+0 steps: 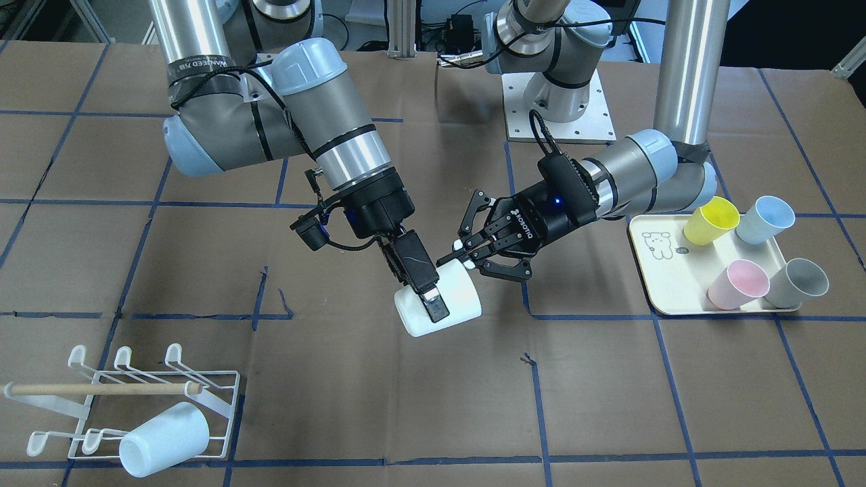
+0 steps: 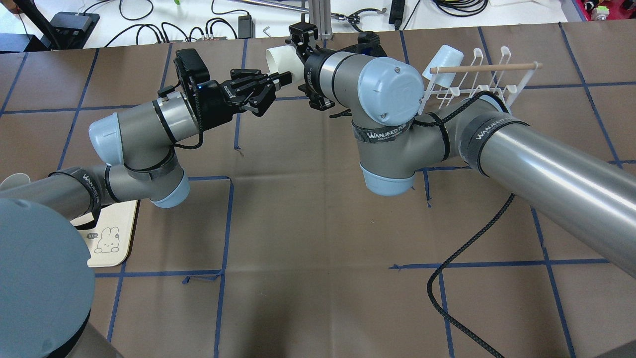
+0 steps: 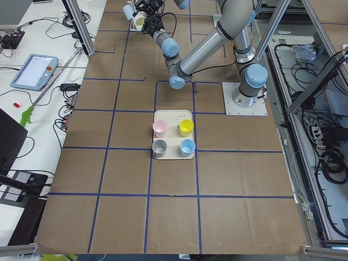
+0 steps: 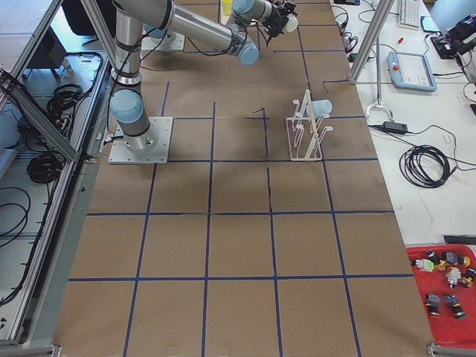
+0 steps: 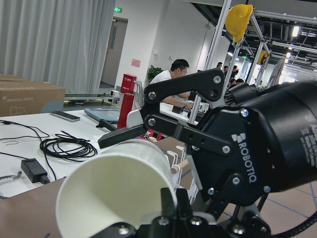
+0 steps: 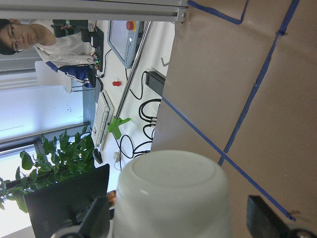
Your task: Transfer IKEA cup to right arm and place on rack
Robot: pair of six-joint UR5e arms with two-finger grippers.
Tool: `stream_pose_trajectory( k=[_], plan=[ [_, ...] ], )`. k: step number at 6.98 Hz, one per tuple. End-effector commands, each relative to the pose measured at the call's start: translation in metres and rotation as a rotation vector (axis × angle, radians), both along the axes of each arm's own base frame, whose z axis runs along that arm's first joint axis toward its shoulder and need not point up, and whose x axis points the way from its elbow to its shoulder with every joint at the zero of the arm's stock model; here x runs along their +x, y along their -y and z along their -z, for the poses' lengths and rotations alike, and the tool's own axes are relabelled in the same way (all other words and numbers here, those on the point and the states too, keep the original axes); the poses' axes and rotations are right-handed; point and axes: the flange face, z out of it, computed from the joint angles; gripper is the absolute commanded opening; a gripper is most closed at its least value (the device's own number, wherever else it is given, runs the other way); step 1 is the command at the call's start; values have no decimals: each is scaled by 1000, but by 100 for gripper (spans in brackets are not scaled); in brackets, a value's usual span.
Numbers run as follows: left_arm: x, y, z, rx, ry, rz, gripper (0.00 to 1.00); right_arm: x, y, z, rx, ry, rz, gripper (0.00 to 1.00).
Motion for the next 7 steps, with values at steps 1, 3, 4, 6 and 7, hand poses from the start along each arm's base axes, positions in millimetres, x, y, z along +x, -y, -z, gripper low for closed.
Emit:
stream_pose_trajectory(
  k=[1,3,4,6,7],
  plan=[
    [0,0,0,0,0,0,10,1,1,-4,-2,2,-1,96],
    [0,-1,0,0,0,0,10,1,1,-2,2,1,-3,83],
    [0,-1,0,2,0,0,10,1,0,-2,2,1,-3,78],
    [0,-1,0,-1,0,0,14,1,0,-2,3,6,-12,63],
    [0,-1,-1,-4,0,0,20,1,0,-3,2,5,-15,59]
  ],
)
